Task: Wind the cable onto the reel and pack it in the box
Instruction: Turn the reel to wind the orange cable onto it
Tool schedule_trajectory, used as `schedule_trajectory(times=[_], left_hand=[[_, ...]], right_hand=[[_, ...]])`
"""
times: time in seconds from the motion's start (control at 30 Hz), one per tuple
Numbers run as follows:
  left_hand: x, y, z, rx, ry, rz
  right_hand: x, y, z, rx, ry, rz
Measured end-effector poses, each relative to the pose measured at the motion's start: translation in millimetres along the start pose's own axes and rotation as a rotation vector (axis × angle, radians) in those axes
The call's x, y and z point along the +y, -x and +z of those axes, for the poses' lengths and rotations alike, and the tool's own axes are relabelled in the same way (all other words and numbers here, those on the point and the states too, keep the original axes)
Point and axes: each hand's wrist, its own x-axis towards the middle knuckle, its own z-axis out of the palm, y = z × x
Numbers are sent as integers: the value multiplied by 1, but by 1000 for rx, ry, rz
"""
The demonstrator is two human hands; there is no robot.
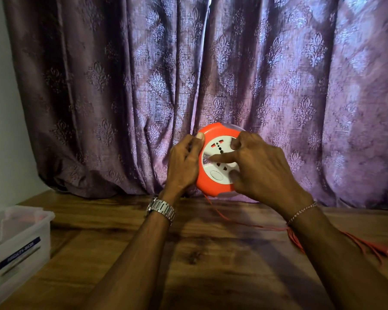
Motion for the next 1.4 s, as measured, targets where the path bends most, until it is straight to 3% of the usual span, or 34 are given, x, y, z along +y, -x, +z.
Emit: schedule_trajectory(times=[0.27,0.53,0.67,0.8,1.07,1.27,1.4], left_hand=[[4,1,0,-5,12,14],[2,-2,-2,-1,40,-16],[2,-2,-2,10,45,-12],[1,-2,-3,7,38,-11],[4,0,-2,4,11,-6],[3,0,-2,2,9,3],[5,2,-1,-1,19,-15]], right_hand=[[-2,-4,15,181,-11,231],[-2,-4,2,183,-60,102],[5,-5,-1,-13,-141,-81],[2,-5,-2,-159,-102,-75],[-1,0,3,-5,-45,-3],[-2,0,11,83,-95,183],[-5,-2,15,244,-49,296]])
